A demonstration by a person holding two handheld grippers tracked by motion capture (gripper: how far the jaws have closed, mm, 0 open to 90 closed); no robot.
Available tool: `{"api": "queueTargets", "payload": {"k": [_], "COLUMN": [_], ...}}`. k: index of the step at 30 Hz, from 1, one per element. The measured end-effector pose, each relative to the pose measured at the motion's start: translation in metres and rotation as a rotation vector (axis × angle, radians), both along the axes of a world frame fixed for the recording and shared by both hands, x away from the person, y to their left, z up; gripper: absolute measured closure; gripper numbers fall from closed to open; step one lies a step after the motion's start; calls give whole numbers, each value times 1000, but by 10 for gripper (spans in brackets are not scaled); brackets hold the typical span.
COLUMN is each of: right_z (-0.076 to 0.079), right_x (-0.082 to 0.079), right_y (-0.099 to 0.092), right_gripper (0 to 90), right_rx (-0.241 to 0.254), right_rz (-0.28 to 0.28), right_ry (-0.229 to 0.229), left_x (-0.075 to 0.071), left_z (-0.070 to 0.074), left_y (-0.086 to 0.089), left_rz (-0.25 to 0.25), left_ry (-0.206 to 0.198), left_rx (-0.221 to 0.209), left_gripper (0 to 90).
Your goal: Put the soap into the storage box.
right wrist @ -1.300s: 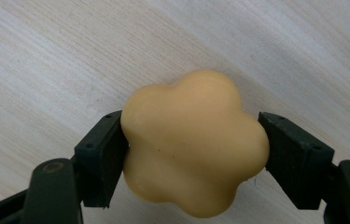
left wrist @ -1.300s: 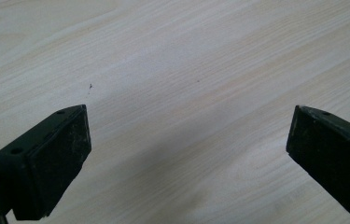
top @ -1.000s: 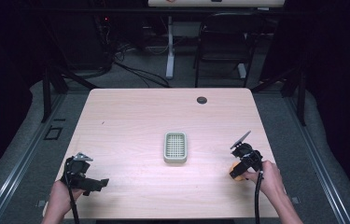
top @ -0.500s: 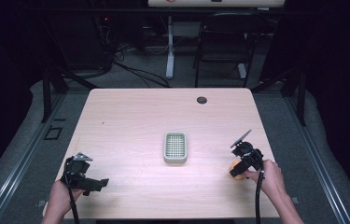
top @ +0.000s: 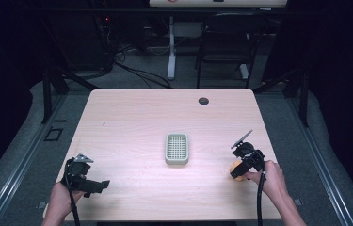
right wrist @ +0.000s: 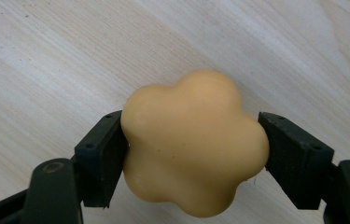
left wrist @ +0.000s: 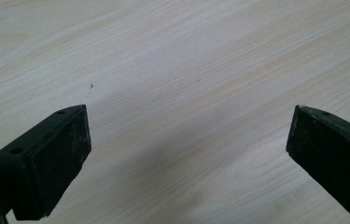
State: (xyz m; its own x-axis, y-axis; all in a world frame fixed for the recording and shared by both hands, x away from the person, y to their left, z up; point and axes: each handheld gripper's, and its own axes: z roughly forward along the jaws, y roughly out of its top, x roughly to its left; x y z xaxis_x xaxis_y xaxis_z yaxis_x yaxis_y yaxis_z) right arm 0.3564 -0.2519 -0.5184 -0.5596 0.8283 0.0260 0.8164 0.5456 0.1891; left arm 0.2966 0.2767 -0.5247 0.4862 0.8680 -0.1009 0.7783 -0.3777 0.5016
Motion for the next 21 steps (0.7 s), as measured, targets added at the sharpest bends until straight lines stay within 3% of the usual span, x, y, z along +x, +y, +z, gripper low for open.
{"api": "queueTargets", "payload": {"k": [8,12,14,21], "right_z": [5,6,9,12], "right_x": [-1,-2,0,3], "right_y": [4,9,11,19], "right_gripper": [264,263,264,264], "right_rx": [-9,12,-6,1], "right_rz": [26,15,39,55], "right_ry": [3,-14,-4,-5], "left_x": [0,0,0,0], "left_z": [0,0,0,0], "left_y": [0,-1,0,0], "left_rz": [-1,0,0,0], "left_ry": [1,0,0,1], "left_rx": [0,1,-1,-2], "left_gripper": [2,2,2,2]}}
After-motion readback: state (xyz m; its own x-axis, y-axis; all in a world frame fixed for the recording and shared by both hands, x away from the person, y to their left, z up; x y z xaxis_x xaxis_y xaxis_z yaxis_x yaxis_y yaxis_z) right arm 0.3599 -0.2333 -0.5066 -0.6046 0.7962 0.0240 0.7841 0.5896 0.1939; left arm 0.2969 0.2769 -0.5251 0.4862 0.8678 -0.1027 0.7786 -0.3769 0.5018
